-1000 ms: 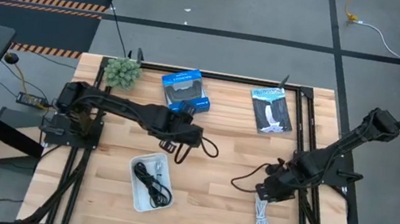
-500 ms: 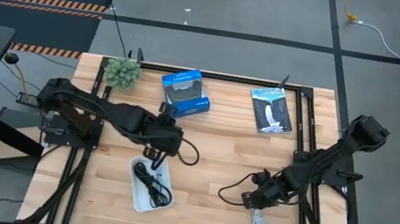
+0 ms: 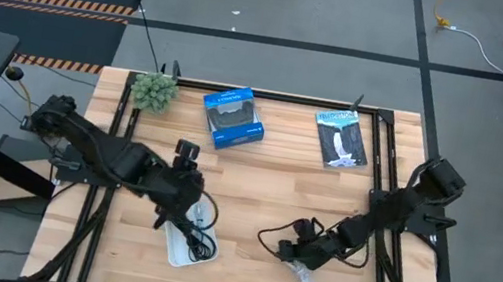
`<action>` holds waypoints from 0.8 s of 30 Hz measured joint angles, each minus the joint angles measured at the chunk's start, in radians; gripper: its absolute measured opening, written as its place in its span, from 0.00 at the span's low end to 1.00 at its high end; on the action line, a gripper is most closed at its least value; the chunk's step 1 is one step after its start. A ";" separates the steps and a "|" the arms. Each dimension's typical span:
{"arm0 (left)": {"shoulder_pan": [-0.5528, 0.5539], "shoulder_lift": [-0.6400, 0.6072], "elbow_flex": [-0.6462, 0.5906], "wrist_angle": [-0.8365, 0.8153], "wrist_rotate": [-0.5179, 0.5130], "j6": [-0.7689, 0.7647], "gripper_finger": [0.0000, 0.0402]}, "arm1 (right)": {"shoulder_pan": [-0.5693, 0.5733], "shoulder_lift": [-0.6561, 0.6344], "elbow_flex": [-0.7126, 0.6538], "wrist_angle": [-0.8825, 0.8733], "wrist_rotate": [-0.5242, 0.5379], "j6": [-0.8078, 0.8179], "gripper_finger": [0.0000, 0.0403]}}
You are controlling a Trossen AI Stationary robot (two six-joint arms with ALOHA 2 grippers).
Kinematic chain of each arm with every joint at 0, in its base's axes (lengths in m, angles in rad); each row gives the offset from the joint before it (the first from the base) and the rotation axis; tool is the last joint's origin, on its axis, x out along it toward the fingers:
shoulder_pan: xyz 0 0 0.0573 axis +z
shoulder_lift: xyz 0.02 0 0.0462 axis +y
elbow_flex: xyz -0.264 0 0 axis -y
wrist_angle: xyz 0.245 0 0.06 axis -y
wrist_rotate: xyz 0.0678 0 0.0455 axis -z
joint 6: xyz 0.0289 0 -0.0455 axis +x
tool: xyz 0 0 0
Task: Pick and place USB-C Cables
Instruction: Put the white charger cable into the bin
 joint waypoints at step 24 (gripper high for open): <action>-0.289 -0.010 -0.002 -0.086 0.044 -0.187 0.43 | -0.049 0.067 0.026 0.627 0.013 -0.670 0.40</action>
